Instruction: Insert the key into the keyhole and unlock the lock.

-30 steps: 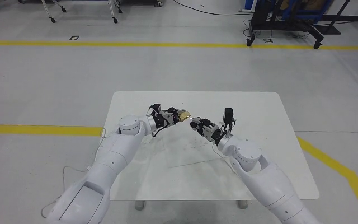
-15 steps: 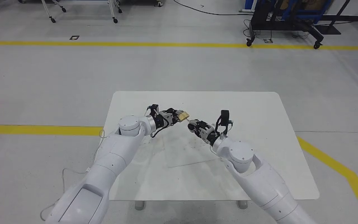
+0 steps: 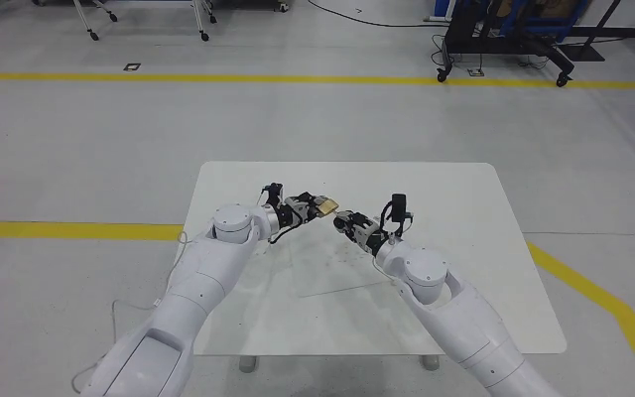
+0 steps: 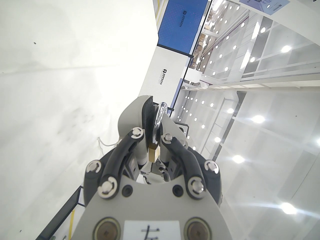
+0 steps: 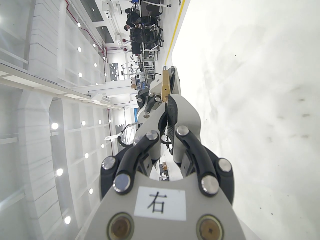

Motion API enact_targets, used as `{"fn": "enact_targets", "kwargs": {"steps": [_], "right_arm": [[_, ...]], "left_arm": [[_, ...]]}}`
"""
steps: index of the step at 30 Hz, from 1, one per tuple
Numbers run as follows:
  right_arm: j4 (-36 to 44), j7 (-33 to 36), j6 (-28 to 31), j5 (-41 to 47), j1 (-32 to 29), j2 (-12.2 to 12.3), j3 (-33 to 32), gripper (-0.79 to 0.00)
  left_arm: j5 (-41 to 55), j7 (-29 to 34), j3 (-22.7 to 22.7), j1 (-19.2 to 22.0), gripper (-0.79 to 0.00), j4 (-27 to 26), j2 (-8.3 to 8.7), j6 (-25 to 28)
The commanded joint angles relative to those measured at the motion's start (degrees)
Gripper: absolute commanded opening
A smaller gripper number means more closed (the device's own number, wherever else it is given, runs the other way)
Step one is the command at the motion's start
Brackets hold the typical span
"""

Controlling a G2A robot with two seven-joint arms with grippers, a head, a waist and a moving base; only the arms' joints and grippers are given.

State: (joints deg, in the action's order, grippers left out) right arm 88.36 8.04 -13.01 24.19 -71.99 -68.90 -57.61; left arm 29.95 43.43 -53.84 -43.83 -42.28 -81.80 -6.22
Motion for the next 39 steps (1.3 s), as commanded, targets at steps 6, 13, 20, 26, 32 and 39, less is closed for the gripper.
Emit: {"fn": "enact_targets", "kwargs": {"steps": [6,13,20,26,32,39], "right_arm": [[-0.64,0.37,-0.32,-0.32,0.42,-0.40,-0.25,-0.785],[-1.96,1.08,0.06,0.43,1.25,-0.96,-0.38,0.000],[-2.12,0.88,0.27,0.59,1.26,-1.01,-0.71,0.000],[-2.12,0.88,0.27,0.59,1.26,-1.01,-0.71,0.000],[-2.54,5.60,3.26,6.71,0.15,-1.03,-2.66,0.000],[-5.80,18.84,7.57,16.05,-1.20,-0.59,-7.24,-0.428]], "left_arm": [[-1.63,0.73,0.05,-0.20,-0.785,-0.88,0.05,0.31],[-1.60,1.11,-0.40,-0.44,-0.785,-1.12,0.02,0.28],[-0.37,1.59,-1.69,-0.82,-0.785,-1.13,0.12,1.22],[-1.72,-0.01,-2.70,-1.86,-0.785,-2.88,0.42,6.03],[-3.11,-0.57,-4.08,-3.75,-0.785,-5.57,1.00,10.26],[-6.06,-1.27,-4.94,-5.71,-0.785,-9.30,1.56,14.92]]}}
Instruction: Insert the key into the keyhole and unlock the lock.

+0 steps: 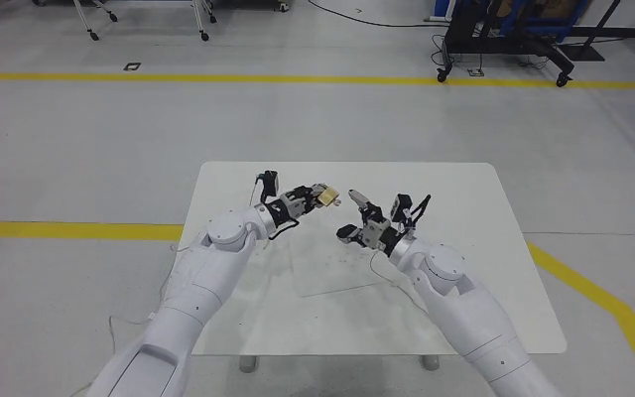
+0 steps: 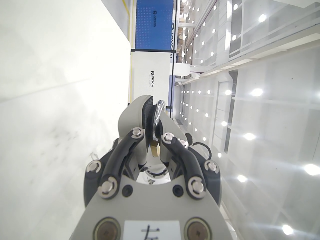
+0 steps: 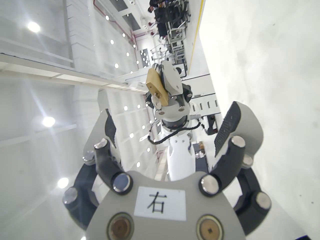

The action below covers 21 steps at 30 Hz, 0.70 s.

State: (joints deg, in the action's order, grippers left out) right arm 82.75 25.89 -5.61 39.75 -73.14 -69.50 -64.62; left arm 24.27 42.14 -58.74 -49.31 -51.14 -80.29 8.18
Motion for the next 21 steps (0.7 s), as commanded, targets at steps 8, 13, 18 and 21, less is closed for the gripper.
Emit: {"fn": "enact_targets", "kwargs": {"steps": [8,13,18,21], "right_arm": [[-1.92,3.40,-0.07,2.55,0.93,-0.39,-0.09,-0.619],[-3.33,2.82,0.48,2.99,1.95,-0.91,0.91,-0.696],[-4.09,3.54,1.43,4.00,2.09,-1.23,1.06,-0.770],[-4.03,4.37,1.64,4.25,1.85,-1.28,0.93,-0.757]], "left_arm": [[-1.80,0.17,-0.49,-1.39,-0.785,-2.41,0.32,1.54],[-1.99,1.21,-0.56,-1.32,-0.785,-2.56,0.38,0.60],[-2.14,1.38,-0.58,-1.31,-0.785,-2.64,0.36,0.46],[-2.18,1.43,-0.63,-1.32,-0.785,-2.63,0.35,0.48]]}}
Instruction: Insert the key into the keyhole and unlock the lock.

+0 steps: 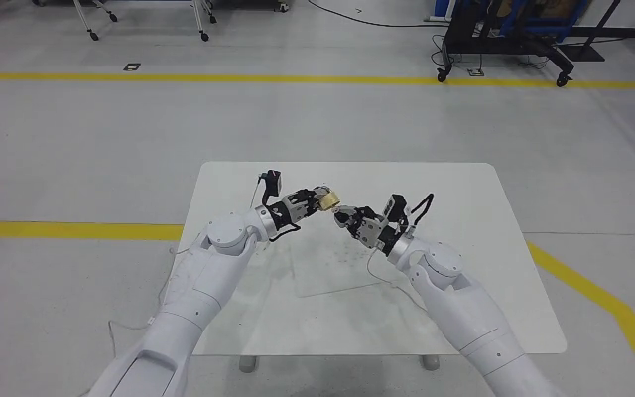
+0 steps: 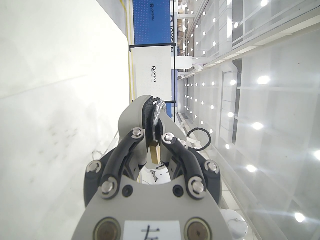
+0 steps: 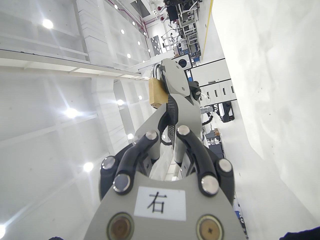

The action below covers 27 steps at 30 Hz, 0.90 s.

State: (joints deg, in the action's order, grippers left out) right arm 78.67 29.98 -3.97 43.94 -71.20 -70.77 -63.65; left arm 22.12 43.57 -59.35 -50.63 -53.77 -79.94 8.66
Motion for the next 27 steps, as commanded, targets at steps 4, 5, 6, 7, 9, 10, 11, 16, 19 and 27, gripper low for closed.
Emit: {"fn": "enact_targets", "kwargs": {"steps": [4,5,6,7,9,10,11,16,19,27], "right_arm": [[0.30,1.02,0.06,-0.65,-0.54,0.01,-0.16,-0.616],[0.40,1.06,0.11,-0.88,-0.66,0.02,-0.21,-0.594],[0.51,0.97,0.15,-1.08,-0.82,0.02,-0.28,-0.594],[0.67,0.91,0.19,-1.23,-0.98,0.03,-0.34,-0.594],[1.01,0.79,0.34,-1.45,-1.33,0.03,-0.52,-0.594],[1.22,0.77,0.42,-1.54,-1.51,0.04,-0.61,-0.594],[1.47,0.84,0.55,-1.69,-1.70,0.05,-0.71,-0.591],[2.54,1.05,0.93,-1.89,-2.45,0.07,-1.19,-0.582],[2.93,1.19,1.36,-2.18,-2.65,0.05,-1.36,-0.573],[3.14,0.64,0.87,-3.02,-2.33,-0.18,-1.01,-0.570]], "left_arm": [[0.16,-0.09,-0.11,-0.04,-0.785,0.00,-0.04,-0.27],[0.21,-0.11,-0.14,-0.04,-0.785,-0.02,-0.05,-0.35],[0.31,-0.15,-0.20,-0.07,-0.785,-0.06,-0.06,-0.32],[0.33,-0.20,-0.22,-0.10,-0.785,-0.05,-0.06,-0.30],[0.32,-0.26,-0.25,-0.14,-0.785,-0.09,-0.07,-0.37],[0.31,-0.29,-0.27,-0.15,-0.785,-0.10,-0.08,-0.42],[0.28,-0.26,-0.26,-0.15,-0.785,-0.11,-0.08,-0.55],[0.23,-0.28,-0.34,-0.15,-0.785,-0.14,-0.10,-0.81],[0.24,-0.14,-0.37,-0.16,-0.785,-0.14,-0.11,-0.91],[0.16,0.09,-0.45,-0.17,-0.785,-0.15,-0.13,-1.09]]}}
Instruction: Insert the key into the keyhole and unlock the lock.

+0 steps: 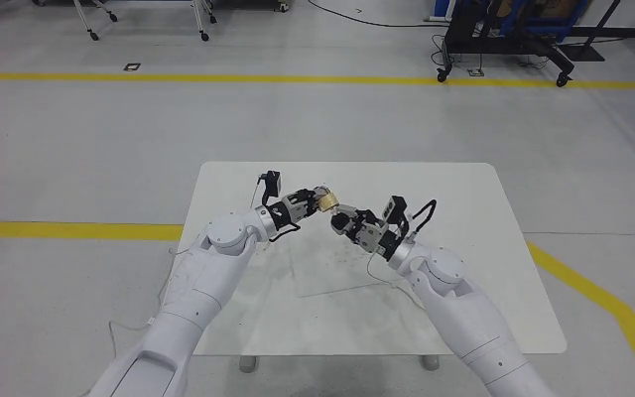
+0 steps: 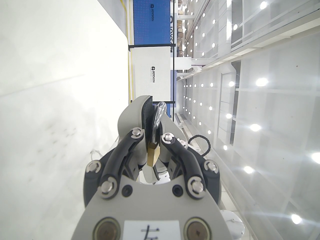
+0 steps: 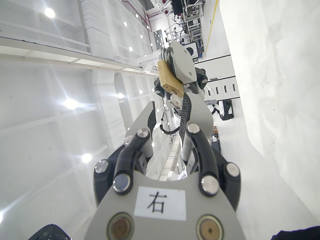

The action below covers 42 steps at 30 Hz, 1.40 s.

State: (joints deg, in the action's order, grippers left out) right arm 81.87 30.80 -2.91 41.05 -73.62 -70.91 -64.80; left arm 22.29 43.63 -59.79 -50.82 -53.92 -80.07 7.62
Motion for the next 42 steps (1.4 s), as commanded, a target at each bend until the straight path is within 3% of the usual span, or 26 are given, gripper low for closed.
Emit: {"fn": "enact_targets", "kwargs": {"steps": [1,5,8,18,31,36,42], "right_arm": [[-0.16,-0.35,-0.41,-0.22,0.24,-0.11,0.31,-0.582],[-0.79,-0.03,-1.00,0.35,0.79,-0.37,0.92,-0.625],[-1.69,0.13,-1.28,0.94,1.27,-0.51,0.88,-0.785],[-4.71,1.86,-4.12,8.74,2.35,-1.02,-0.66,-0.785],[-13.97,15.17,-20.62,28.26,6.15,-1.66,-2.72,-0.785],[-17.76,19.43,-24.81,31.39,7.98,-1.91,-2.33,-0.785],[-19.68,20.90,-25.50,31.79,9.10,-2.11,-1.85,-0.785]], "left_arm": [[-0.02,0.03,-0.03,0.02,-0.785,0.01,0.00,-0.05],[-0.07,0.09,-0.04,0.04,-0.785,0.05,-0.03,-0.08],[-0.03,0.33,-0.03,0.09,-0.785,0.10,-0.05,-0.26],[-0.43,1.09,0.21,0.35,-0.785,0.24,-0.15,0.63],[-3.02,1.68,0.23,-0.45,-0.785,-1.69,0.10,5.23],[-3.55,1.34,-0.16,-1.05,-0.785,-2.68,0.26,6.60],[-4.24,1.30,-0.45,-1.70,-0.785,-3.83,0.46,7.38]]}}
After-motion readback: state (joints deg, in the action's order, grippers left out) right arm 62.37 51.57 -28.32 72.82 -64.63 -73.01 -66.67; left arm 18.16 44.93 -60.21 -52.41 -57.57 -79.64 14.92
